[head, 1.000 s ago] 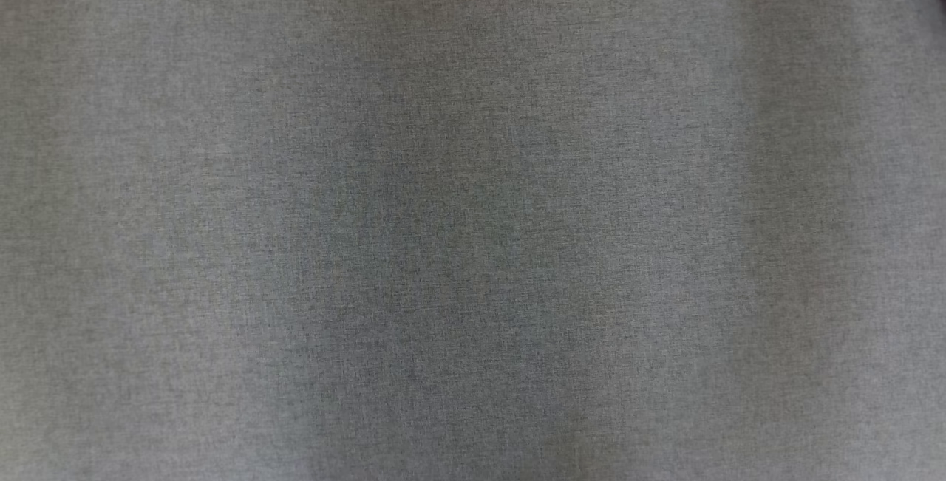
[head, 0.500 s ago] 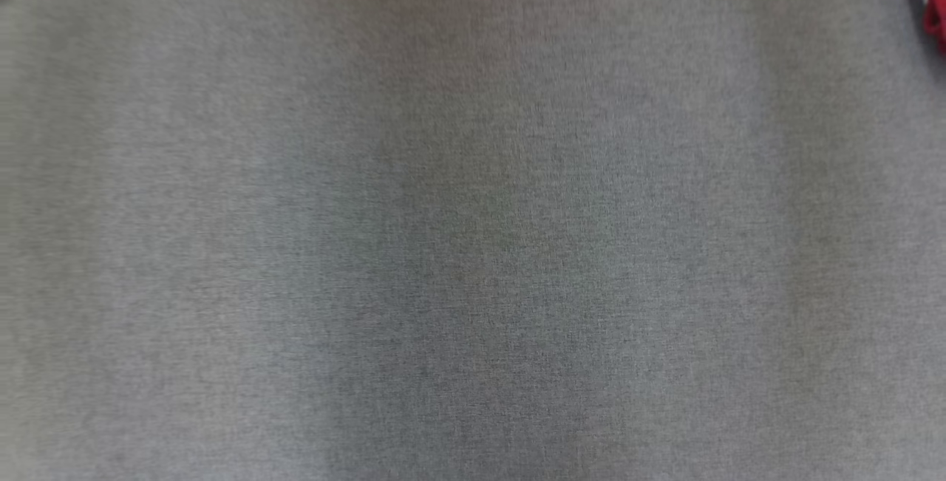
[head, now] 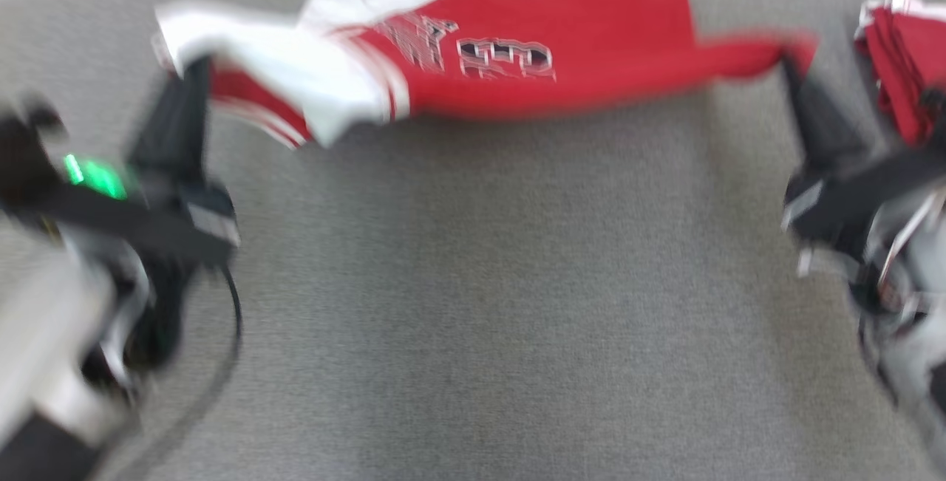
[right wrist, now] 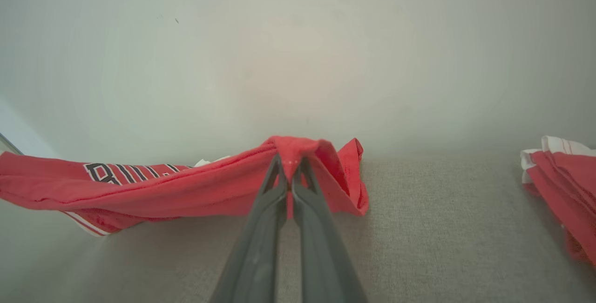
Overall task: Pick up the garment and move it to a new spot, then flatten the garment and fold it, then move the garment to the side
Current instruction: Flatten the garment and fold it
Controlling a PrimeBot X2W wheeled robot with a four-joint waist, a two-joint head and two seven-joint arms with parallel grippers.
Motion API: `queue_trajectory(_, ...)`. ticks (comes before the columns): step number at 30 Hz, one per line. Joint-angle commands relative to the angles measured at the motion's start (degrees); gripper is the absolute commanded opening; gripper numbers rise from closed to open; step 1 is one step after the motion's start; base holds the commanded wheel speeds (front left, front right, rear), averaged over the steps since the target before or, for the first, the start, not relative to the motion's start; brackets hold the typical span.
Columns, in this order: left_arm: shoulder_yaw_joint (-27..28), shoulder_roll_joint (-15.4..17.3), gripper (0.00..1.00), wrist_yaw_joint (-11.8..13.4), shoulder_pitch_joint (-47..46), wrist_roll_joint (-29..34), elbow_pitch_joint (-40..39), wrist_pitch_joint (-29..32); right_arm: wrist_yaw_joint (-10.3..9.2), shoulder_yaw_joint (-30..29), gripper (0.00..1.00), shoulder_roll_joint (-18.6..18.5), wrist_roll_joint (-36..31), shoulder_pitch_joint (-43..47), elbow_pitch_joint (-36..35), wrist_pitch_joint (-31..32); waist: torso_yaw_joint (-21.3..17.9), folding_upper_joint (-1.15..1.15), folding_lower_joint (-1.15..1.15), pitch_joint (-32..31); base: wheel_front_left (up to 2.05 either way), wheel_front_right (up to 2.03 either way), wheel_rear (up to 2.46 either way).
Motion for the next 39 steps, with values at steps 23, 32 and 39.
queue_trajectory(23,1.9,-8.3,0.00,2.3,48.0,3.8,-2.0,-0.3,-0.16,-6.6,0.00,2.7,-6.2,42.9,-7.7,0.6,4.3,0.01,0.02,-13.6,0.00,0.00,0.00)
queue_trajectory(32,4.9,-11.7,0.00,0.5,56.2,5.1,0.6,-0.3,-0.16,-9.7,0.00,3.5,-7.4,52.2,-8.6,2.3,4.2,0.01,0.02,-17.2,0.00,0.00,0.00)
queue_trajectory(39,6.4,-10.2,0.00,1.7,59.5,4.1,-2.0,-0.1,-0.16,-9.8,0.00,4.7,-9.0,58.1,-8.9,3.9,3.9,0.01,0.02,-16.2,0.00,0.00,0.00)
